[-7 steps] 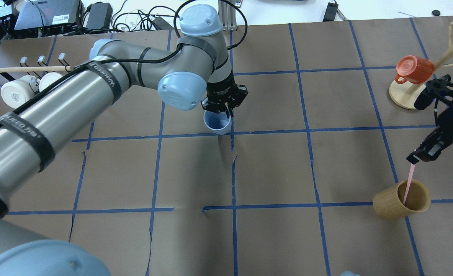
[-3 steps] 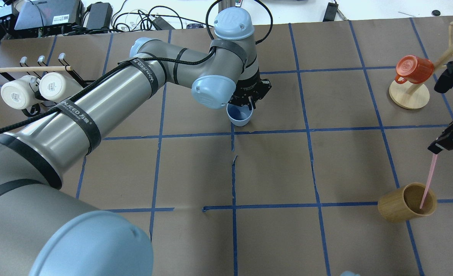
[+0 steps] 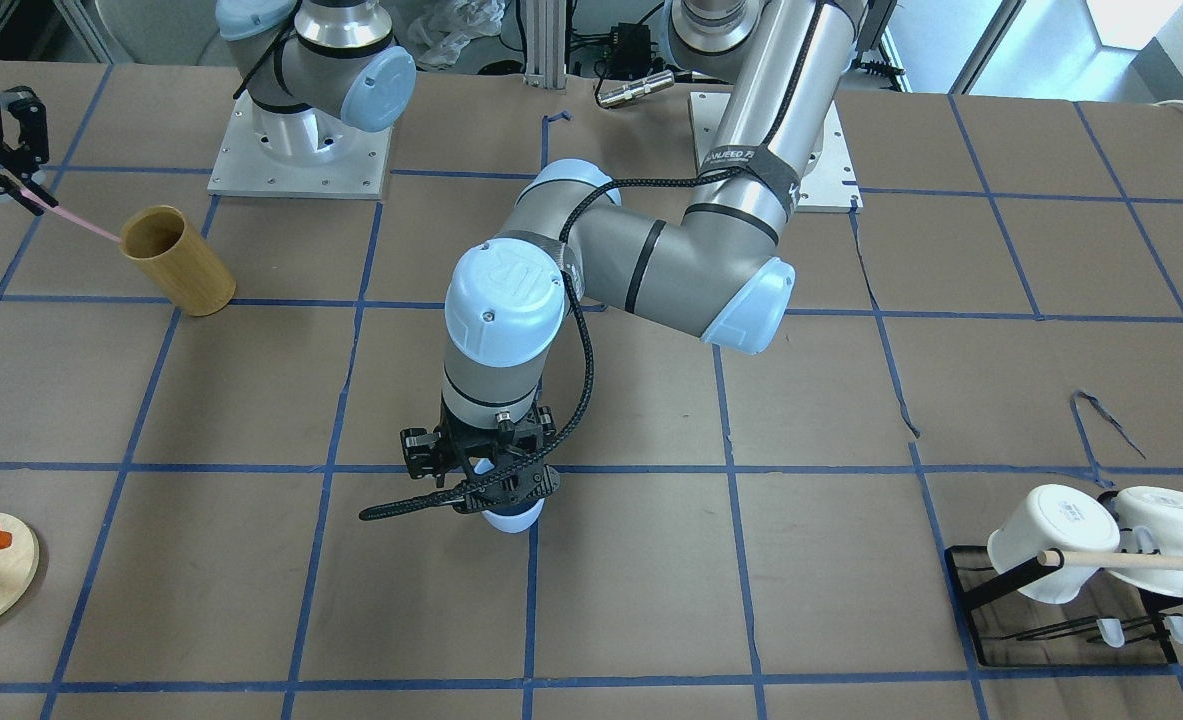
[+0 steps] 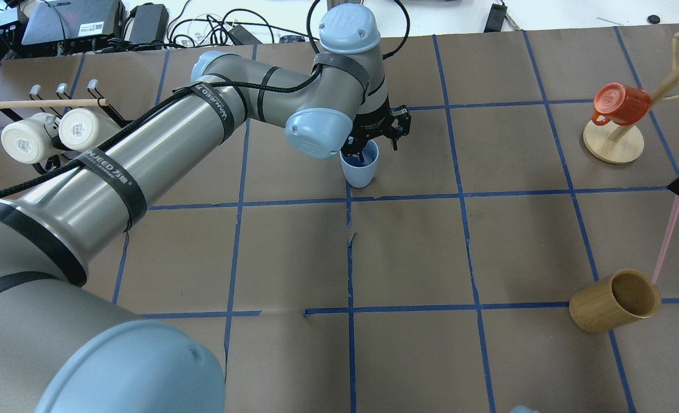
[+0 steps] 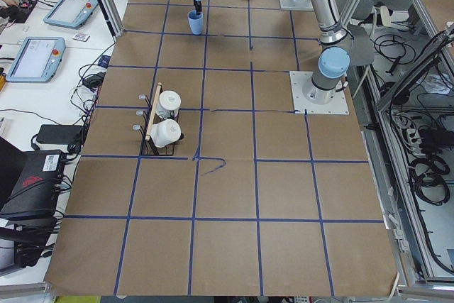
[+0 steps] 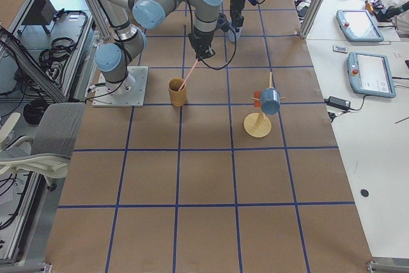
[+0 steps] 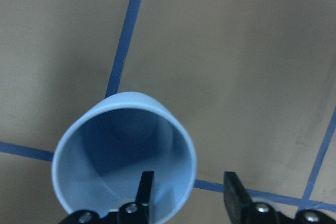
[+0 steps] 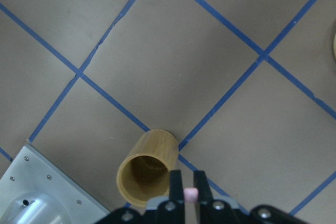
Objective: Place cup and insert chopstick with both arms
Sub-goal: 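Release blue cup and raise left gripper while right carries stick over, then lower the pink stick into the blue cup with the right gripper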
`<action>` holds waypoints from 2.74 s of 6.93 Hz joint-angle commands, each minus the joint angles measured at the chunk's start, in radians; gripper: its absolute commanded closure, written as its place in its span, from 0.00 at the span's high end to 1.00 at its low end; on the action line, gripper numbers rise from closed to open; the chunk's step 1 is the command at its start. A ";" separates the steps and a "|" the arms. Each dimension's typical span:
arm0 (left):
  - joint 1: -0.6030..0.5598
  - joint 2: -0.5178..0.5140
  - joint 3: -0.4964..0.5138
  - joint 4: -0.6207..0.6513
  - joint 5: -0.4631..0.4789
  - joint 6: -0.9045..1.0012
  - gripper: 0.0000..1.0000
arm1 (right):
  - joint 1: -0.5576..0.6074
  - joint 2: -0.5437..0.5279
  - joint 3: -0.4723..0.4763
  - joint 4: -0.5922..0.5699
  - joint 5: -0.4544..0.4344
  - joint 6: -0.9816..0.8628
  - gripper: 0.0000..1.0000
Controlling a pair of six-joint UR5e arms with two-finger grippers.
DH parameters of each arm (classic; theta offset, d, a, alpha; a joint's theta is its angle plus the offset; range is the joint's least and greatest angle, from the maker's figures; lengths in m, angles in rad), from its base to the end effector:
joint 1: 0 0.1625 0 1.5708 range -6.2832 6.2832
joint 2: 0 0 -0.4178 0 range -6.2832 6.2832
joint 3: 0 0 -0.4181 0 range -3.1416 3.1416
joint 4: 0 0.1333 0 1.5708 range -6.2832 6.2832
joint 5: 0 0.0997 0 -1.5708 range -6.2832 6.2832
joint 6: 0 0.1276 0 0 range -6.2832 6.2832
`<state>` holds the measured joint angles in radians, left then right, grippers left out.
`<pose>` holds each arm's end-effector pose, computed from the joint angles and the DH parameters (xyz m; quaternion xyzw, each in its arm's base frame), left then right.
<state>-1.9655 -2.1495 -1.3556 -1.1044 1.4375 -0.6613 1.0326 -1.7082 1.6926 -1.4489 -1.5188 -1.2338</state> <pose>-0.4200 -0.6174 0.2481 0.1290 -0.9881 0.0108 0.0833 -0.1087 -0.4551 0.4456 -0.3389 0.9390 0.0135 0.0576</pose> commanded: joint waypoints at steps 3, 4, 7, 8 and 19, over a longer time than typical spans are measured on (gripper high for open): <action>0.031 0.294 -0.002 -0.165 -0.008 0.235 1.00 | 0.052 0.021 -0.135 0.053 0.136 0.159 0.00; 0.080 0.374 -0.076 -0.182 0.003 0.335 1.00 | 0.119 0.022 -0.137 0.041 0.205 0.271 0.00; 0.238 0.594 -0.151 -0.551 0.058 0.443 1.00 | 0.419 0.110 -0.137 -0.283 0.241 0.522 0.00; 0.298 0.614 -0.146 -0.587 0.058 0.484 1.00 | 0.529 0.149 -0.137 -0.398 0.241 0.656 0.00; 0.395 0.625 -0.160 -0.575 0.044 0.654 1.00 | 0.762 0.329 -0.101 -0.765 0.226 0.876 0.00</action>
<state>-1.5715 -1.5239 -1.5157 -1.6797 1.4821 -0.0070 1.7943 -1.3837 1.5756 -2.2082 -1.2890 -0.3570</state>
